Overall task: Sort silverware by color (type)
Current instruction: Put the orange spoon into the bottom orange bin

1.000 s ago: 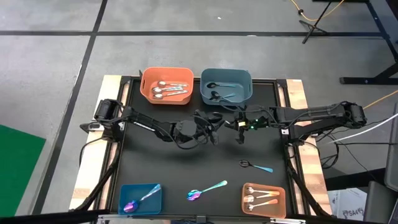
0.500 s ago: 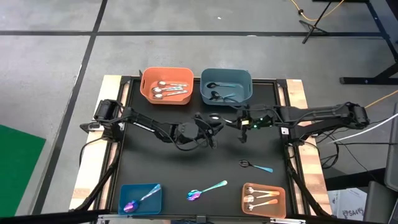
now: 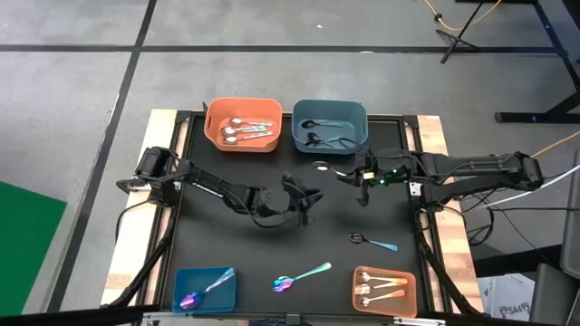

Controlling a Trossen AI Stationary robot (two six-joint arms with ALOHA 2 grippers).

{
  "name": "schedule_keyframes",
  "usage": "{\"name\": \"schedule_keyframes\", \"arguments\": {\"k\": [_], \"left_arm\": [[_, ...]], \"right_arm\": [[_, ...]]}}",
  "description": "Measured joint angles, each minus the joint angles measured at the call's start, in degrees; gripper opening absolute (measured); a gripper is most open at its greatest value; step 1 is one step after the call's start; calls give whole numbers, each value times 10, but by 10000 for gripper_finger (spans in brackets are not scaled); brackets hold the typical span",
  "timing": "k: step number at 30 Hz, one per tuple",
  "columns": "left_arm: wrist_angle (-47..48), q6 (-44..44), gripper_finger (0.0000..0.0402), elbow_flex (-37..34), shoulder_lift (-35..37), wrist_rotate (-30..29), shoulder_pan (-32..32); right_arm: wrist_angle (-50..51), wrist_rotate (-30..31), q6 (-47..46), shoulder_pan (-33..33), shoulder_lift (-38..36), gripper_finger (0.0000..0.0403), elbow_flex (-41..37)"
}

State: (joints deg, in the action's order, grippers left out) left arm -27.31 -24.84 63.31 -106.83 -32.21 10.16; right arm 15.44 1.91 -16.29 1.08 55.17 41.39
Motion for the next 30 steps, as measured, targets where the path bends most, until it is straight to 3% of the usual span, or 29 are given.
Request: {"name": "schedule_keyframes", "arguments": {"k": [6,14,23,30], "left_arm": [[66,-3,82,0,0,0,12],[74,-3,82,0,0,0,18],[88,-4,82,0,0,-1,18],[89,-4,82,0,0,-1,18]], "right_arm": [[10,-14,-27,-25,-20,0,0],[11,-7,-94,-134,-24,0,0],[11,93,-238,-310,-24,0,0],[10,225,-339,-466,-24,0,0]]}}
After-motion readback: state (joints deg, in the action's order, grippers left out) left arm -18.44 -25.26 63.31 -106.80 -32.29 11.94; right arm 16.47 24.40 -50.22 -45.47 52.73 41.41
